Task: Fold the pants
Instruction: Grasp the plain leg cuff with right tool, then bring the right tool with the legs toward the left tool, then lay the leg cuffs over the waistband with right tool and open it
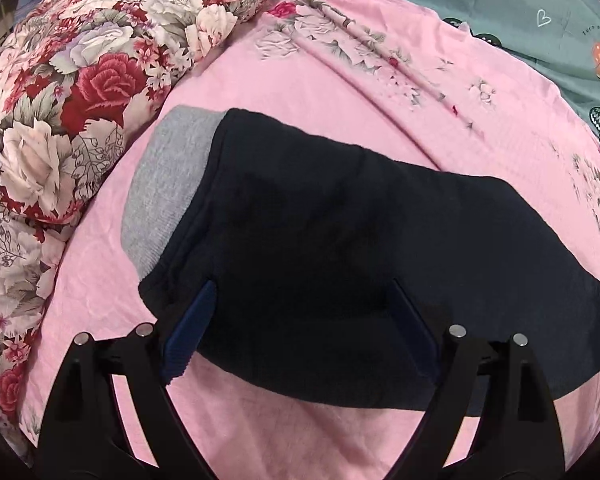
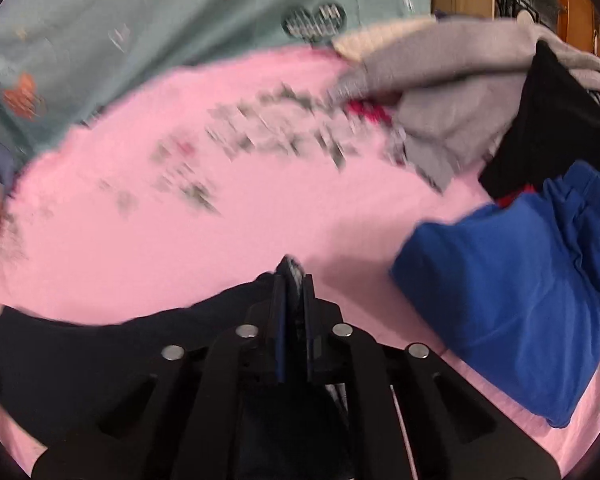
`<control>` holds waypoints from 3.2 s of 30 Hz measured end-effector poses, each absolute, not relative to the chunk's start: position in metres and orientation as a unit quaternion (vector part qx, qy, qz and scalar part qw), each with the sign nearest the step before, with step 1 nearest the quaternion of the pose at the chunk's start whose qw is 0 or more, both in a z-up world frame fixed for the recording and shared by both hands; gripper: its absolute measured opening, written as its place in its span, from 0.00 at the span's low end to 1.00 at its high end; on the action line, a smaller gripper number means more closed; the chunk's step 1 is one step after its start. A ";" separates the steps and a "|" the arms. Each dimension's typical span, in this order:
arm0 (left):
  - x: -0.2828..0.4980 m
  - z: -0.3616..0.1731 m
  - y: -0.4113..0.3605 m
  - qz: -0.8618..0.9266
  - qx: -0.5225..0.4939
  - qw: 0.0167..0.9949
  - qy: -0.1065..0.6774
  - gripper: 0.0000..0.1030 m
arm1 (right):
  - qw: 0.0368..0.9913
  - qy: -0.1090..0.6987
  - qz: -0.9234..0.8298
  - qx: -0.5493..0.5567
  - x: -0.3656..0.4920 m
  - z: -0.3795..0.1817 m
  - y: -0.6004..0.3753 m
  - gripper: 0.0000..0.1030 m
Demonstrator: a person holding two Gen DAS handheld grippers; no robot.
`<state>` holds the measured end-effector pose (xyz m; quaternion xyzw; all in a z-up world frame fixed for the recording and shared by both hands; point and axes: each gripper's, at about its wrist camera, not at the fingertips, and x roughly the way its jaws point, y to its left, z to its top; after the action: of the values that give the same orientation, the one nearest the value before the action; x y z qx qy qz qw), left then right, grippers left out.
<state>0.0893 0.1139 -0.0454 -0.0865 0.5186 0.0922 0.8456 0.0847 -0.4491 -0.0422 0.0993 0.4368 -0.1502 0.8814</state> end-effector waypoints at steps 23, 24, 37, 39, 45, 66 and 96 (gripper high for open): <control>0.090 -0.016 0.095 0.037 -0.124 0.863 0.489 0.90 | 0.908 0.412 0.052 0.058 0.078 -0.003 -0.287 0.66; 0.092 -0.016 0.093 0.024 -0.143 0.859 0.490 0.90 | 0.898 0.425 0.089 0.077 0.094 -0.005 -0.268 0.66; 0.101 -0.051 0.072 0.001 -0.122 0.842 0.526 0.90 | 0.797 0.538 0.247 0.120 0.221 -0.070 -0.096 0.33; 0.103 -0.050 0.073 0.000 -0.126 0.839 0.529 0.90 | 0.755 0.577 0.279 0.138 0.212 -0.082 -0.090 0.30; 0.109 -0.051 0.075 0.004 -0.138 0.838 0.527 0.92 | 0.770 0.572 0.271 0.080 0.198 -0.075 -0.090 0.25; 0.105 -0.044 0.073 0.003 -0.107 0.842 0.529 0.97 | 0.866 0.454 0.211 -0.012 0.204 -0.046 -0.098 0.02; 0.094 -0.053 0.041 0.010 -0.078 0.839 0.539 0.97 | 0.873 0.426 -0.091 0.218 -0.003 -0.018 -0.462 0.39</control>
<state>0.0943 0.0411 -0.0528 -0.0778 0.5385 0.0097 0.8390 -0.0027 -0.4619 -0.0183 0.2178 0.4263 -0.0914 0.8732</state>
